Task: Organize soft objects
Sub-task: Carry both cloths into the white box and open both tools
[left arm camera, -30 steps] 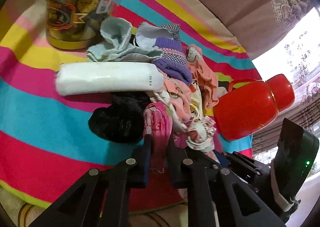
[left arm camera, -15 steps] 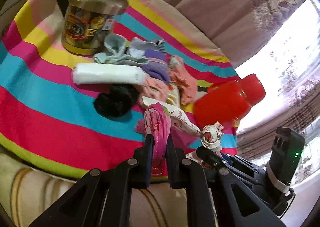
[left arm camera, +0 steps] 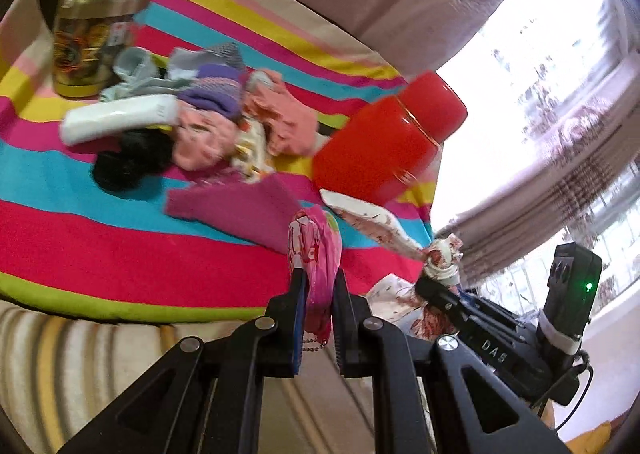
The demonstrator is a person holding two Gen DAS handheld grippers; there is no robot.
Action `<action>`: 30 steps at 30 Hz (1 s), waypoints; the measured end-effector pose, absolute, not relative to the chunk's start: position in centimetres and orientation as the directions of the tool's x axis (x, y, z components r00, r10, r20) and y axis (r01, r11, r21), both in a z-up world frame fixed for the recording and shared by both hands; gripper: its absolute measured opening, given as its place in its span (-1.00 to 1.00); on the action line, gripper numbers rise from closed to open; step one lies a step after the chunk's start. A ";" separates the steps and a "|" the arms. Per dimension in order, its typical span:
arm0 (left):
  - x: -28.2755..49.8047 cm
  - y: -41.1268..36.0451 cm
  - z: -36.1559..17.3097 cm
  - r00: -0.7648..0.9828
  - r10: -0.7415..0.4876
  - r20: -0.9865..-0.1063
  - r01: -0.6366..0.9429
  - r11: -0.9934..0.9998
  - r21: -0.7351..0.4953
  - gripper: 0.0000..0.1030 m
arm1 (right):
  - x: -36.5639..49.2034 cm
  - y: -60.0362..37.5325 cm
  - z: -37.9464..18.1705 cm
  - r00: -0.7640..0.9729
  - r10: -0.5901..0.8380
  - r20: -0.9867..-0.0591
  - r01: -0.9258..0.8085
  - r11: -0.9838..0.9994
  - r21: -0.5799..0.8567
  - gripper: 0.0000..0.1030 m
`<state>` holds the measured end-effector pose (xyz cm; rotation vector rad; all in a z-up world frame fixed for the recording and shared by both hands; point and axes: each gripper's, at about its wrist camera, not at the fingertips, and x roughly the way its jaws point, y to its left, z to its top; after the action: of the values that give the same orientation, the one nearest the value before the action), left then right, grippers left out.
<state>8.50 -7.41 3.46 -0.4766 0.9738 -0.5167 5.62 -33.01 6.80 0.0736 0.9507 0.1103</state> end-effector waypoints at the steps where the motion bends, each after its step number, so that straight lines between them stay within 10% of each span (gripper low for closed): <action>1: 8.3 -8.1 3.6 0.456 -0.612 -0.647 0.207 0.779 -0.591 -0.76 | 5.2 -33.9 7.0 0.582 0.115 -0.805 -0.045 0.993 0.109 -0.63; 24: 3.4 -22.3 3.8 0.232 -0.732 -0.641 0.427 0.669 -0.609 -0.72 | -3.3 -47.0 5.9 0.529 -0.146 -0.836 0.271 0.963 0.003 -0.58; 30: 2.7 -23.9 3.0 0.191 -0.707 -0.680 0.442 0.681 -0.584 -0.49 | -3.9 -47.5 5.5 0.518 -0.168 -0.839 0.289 0.957 -0.012 0.14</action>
<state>2.74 -23.92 3.01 -0.2826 1.1137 -0.8219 -3.85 -47.45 5.52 0.1348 0.9892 -0.2752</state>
